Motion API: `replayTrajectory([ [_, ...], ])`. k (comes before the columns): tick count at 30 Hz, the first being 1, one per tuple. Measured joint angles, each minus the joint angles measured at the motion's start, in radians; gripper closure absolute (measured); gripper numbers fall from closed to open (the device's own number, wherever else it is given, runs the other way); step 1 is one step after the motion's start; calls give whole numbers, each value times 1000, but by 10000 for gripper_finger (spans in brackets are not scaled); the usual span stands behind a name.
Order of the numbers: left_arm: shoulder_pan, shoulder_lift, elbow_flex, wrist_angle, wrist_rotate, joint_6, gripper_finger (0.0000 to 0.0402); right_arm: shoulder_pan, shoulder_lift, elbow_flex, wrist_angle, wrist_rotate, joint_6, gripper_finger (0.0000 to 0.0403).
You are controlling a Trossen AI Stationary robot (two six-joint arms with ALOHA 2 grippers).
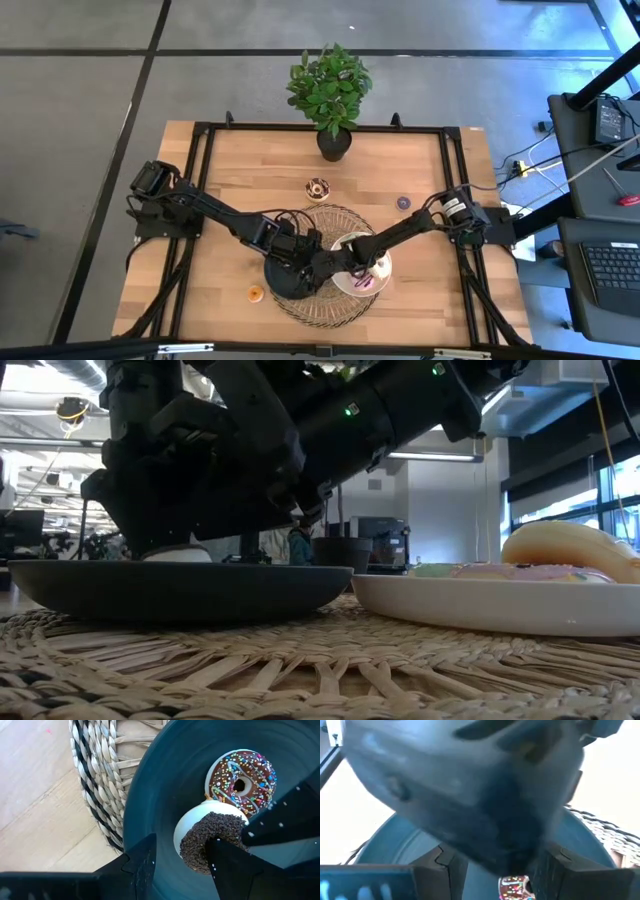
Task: Pick & Place donuts
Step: Put the small black donut on the black plate, then put the small yellow donut on the black plate
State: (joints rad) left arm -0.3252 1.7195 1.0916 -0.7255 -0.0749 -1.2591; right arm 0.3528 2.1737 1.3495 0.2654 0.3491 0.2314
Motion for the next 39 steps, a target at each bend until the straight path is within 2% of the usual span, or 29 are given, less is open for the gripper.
replayTrajectory([
  [7,0,-3,0,0,-8,-2,236,1,31,0,2,-3,2,231],
  [27,0,-4,0,-5,0,5,239,2,20,-1,37,-2,-56,231],
  [30,0,-23,0,-14,6,7,240,3,-11,-2,-18,-2,-57,231],
  [36,0,-135,0,-29,-42,6,236,4,-131,-2,-280,-18,-36,231],
  [39,-13,-199,0,-35,-69,9,236,0,-207,-2,-445,-26,-101,231],
])
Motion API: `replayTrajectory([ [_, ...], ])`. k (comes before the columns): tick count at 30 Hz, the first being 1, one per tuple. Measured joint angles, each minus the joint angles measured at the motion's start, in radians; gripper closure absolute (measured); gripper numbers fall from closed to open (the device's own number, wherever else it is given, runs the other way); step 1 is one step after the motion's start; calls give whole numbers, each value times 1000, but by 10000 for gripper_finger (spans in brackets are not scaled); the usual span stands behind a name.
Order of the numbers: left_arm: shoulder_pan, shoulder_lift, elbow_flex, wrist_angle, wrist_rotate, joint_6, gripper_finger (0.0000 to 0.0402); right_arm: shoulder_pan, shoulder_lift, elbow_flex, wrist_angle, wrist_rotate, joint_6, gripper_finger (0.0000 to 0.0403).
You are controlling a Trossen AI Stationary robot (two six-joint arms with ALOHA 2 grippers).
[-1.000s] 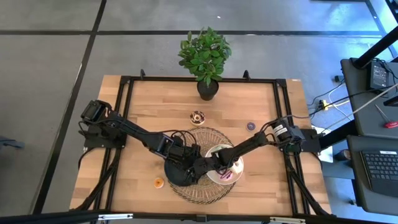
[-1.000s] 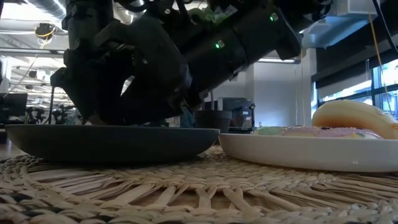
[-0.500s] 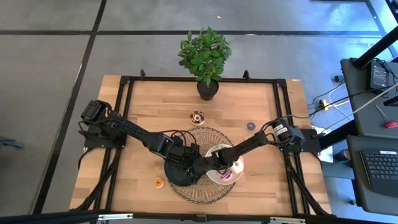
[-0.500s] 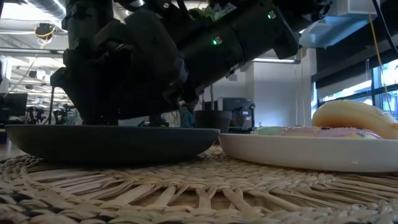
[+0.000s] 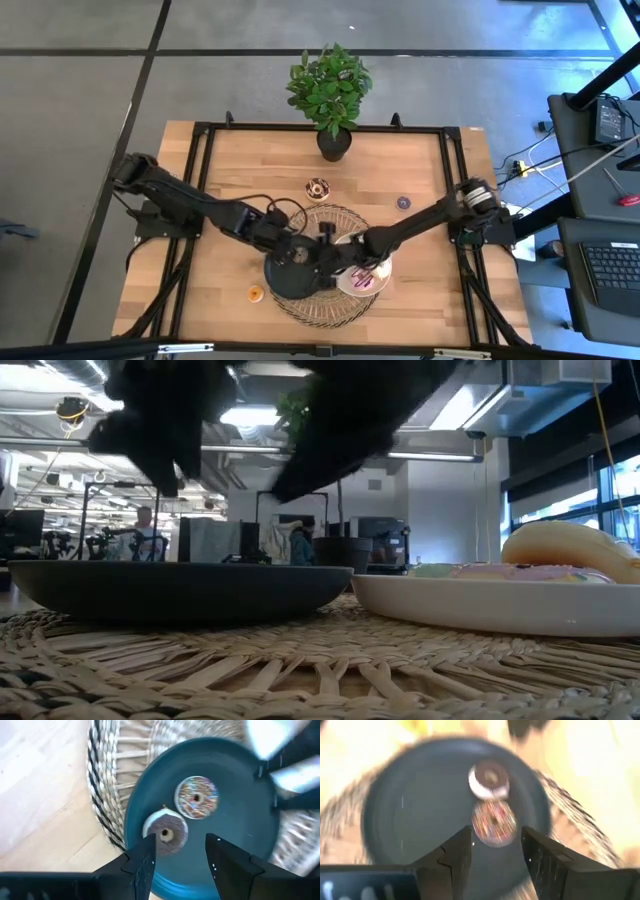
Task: Pick & Place donuts
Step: Put the small yellow donut on the black plate
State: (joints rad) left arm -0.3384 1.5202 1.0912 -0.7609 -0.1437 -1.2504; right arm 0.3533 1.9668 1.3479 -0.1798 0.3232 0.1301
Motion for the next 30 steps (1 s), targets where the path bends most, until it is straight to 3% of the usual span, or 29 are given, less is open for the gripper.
replayTrajectory([
  [5,-60,-74,0,2,-19,26,237,-29,-154,0,-308,-9,-53,231],
  [9,-142,-93,0,0,-18,26,233,-40,-284,-58,-407,-10,18,231],
  [15,-273,-74,0,3,-17,-37,233,-42,-534,-269,-435,-3,93,231],
  [21,-330,-45,0,10,-30,-168,222,-41,-782,-486,-413,-2,238,231],
  [30,-341,12,0,58,-48,-229,186,-42,-940,-648,-395,50,394,231],
])
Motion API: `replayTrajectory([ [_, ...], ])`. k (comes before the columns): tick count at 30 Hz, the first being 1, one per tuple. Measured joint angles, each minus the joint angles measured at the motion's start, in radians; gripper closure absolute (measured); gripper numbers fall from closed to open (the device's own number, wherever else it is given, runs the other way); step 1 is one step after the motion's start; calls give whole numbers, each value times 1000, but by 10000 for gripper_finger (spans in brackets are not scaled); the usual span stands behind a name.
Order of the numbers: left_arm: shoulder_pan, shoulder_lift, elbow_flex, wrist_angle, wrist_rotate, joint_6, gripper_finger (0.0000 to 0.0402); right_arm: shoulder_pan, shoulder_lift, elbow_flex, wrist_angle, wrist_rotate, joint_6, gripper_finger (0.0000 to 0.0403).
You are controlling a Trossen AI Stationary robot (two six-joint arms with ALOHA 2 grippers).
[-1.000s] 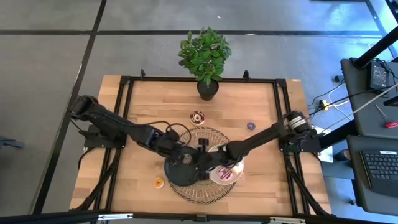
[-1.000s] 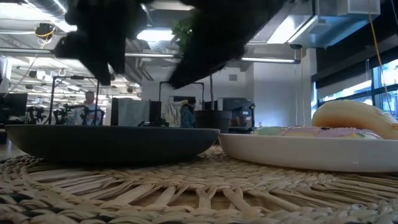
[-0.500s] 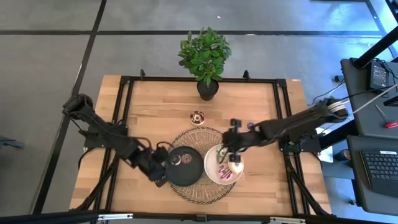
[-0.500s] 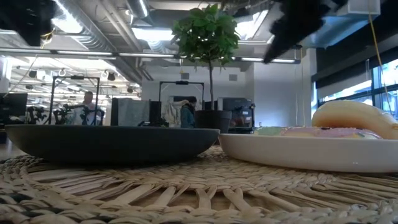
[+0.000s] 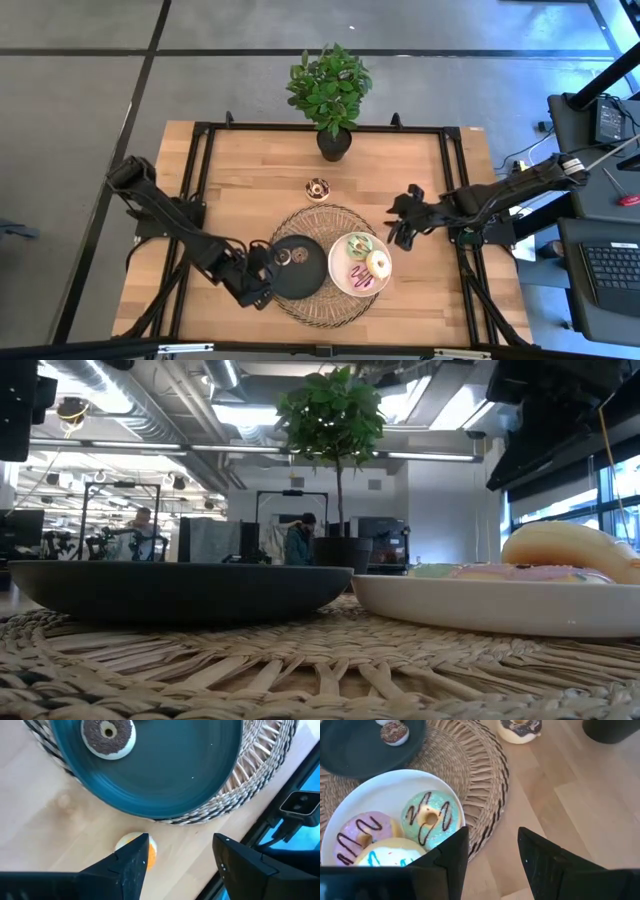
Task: Pick & Place donuts
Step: Put the small yellow donut on the black plate
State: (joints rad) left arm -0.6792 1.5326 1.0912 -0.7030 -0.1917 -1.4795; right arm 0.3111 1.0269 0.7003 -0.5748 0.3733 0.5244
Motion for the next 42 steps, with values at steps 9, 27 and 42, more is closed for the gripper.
replayTrajectory([
  [9,0,43,-8,-35,73,-117,194,0,-8,-6,26,0,-4,231],
  [27,1,234,-42,-29,234,-265,232,0,-8,-6,25,1,-4,231],
  [42,-8,205,-42,-27,273,-254,313,0,-7,-6,25,1,-3,231],
])
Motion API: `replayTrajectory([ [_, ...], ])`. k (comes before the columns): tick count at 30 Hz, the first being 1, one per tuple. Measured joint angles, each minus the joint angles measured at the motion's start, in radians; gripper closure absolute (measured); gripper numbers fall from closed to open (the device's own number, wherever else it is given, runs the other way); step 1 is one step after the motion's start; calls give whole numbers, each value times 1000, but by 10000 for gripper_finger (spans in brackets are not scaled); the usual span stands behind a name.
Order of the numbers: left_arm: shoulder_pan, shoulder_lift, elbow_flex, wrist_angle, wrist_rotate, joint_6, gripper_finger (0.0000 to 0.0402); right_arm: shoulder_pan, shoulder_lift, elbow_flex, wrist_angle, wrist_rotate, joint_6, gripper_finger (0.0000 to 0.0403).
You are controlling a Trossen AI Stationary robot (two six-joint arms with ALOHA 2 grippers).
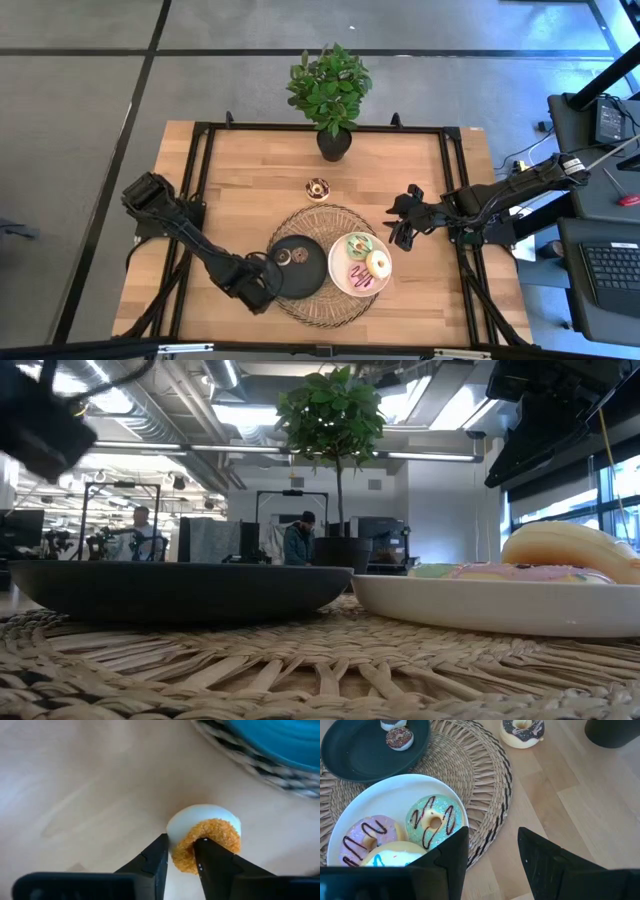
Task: Pick & Place donuts
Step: Put the small yellow donut on the black plate
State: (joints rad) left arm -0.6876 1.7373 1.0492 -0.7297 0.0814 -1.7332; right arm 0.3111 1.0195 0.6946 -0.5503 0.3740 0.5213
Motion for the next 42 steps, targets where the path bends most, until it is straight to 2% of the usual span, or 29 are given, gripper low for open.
replayTrajectory([
  [2,-1,-39,0,-4,-10,0,320,0,0,0,0,0,0,231],
  [6,9,-124,0,1,-117,14,330,0,0,0,0,27,2,231],
  [11,69,-172,2,58,-174,145,339,0,0,0,0,101,26,231],
  [18,182,-128,74,71,-169,395,355,0,0,0,0,104,27,231],
  [24,246,-66,135,72,-169,534,370,0,0,0,-1,105,28,231],
  [42,293,40,148,56,-151,566,373,0,0,0,0,106,54,231],
])
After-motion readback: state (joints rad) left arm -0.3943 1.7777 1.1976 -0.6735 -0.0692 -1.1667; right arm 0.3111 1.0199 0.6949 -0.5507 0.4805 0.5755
